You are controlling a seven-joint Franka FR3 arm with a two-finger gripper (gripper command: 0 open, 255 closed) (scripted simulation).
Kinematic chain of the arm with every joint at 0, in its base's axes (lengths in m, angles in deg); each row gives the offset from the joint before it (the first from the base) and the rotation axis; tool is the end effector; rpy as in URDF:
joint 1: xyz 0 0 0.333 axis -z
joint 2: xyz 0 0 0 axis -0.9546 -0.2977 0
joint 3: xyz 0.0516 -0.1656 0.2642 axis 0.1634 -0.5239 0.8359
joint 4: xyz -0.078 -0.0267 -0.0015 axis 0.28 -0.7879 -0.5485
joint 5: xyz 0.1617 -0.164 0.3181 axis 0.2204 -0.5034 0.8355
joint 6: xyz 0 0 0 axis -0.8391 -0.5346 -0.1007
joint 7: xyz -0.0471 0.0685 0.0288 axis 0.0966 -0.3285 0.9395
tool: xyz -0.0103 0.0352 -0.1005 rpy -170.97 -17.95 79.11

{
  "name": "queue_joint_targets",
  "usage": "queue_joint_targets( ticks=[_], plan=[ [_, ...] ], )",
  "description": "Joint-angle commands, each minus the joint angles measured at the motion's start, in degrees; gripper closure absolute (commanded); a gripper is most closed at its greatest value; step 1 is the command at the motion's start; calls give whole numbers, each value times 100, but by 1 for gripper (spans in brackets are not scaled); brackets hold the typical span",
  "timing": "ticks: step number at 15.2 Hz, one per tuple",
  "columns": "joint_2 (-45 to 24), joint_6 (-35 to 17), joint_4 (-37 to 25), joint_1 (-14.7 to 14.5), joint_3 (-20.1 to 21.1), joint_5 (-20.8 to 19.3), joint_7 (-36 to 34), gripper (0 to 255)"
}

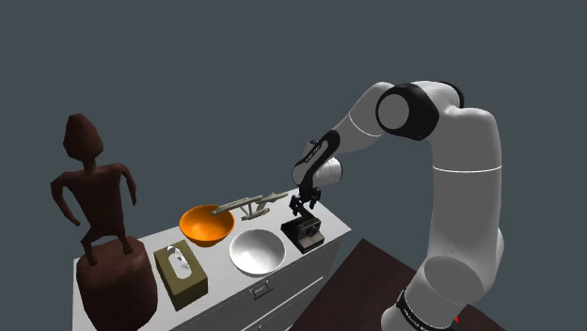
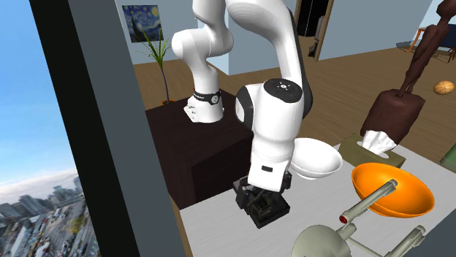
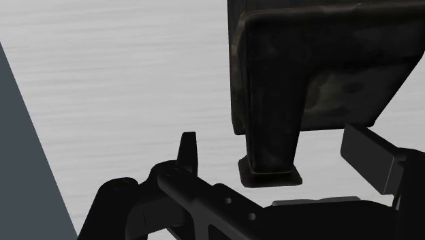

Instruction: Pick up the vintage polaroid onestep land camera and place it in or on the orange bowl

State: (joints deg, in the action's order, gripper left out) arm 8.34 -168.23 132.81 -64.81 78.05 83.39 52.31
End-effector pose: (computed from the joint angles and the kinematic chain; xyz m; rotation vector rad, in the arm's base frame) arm 0.5099 -0.1731 0.1719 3.0967 -0.3873 0.0162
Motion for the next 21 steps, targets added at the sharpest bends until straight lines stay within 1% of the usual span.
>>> queue_joint_targets(
  ticks=[1, 10, 21],
  plan=[
    [0, 0, 0, 0, 0, 0, 0, 255],
    [-1, -1, 0, 0, 0, 1, 0, 255],
    [784, 698, 76, -147, -197, -278, -187, 255]
  ],
)
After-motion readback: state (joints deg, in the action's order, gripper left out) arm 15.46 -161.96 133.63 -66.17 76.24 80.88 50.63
